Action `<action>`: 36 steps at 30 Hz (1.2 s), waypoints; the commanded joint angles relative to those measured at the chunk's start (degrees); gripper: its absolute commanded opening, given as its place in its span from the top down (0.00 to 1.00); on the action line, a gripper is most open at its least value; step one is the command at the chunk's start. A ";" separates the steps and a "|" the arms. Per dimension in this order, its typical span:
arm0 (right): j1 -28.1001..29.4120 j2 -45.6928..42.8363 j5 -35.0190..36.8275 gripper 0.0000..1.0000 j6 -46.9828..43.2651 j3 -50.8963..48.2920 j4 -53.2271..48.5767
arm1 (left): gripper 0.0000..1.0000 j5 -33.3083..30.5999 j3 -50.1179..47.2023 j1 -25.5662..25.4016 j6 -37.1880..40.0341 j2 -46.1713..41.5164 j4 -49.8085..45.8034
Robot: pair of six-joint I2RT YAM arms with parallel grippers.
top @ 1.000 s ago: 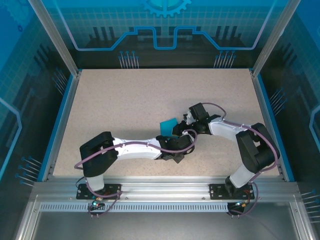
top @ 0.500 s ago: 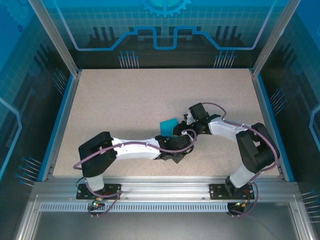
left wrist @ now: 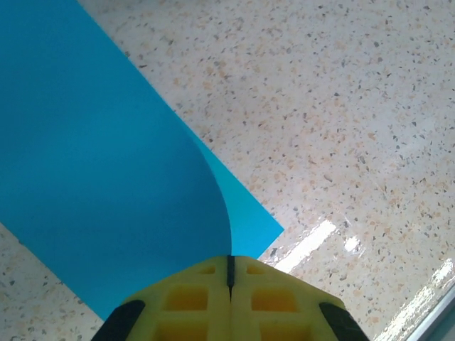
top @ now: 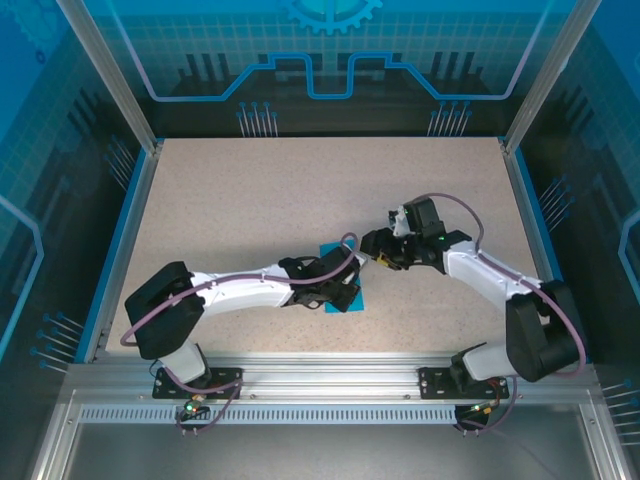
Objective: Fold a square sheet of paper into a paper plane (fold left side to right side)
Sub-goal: Fold the triangle a second time at the center of the table.
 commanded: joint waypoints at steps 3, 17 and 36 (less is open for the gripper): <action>0.10 -6.42 2.18 0.62 -3.75 -6.11 -4.90 | 0.95 7.53 -2.74 3.51 -3.73 -2.63 3.62; 15.47 -0.54 7.96 0.96 3.61 -12.79 4.39 | 0.95 9.89 -3.13 9.20 -2.32 -1.41 1.91; 18.73 10.05 11.16 1.00 3.22 -6.89 -0.85 | 0.96 6.67 -0.85 10.29 -1.20 3.11 -1.14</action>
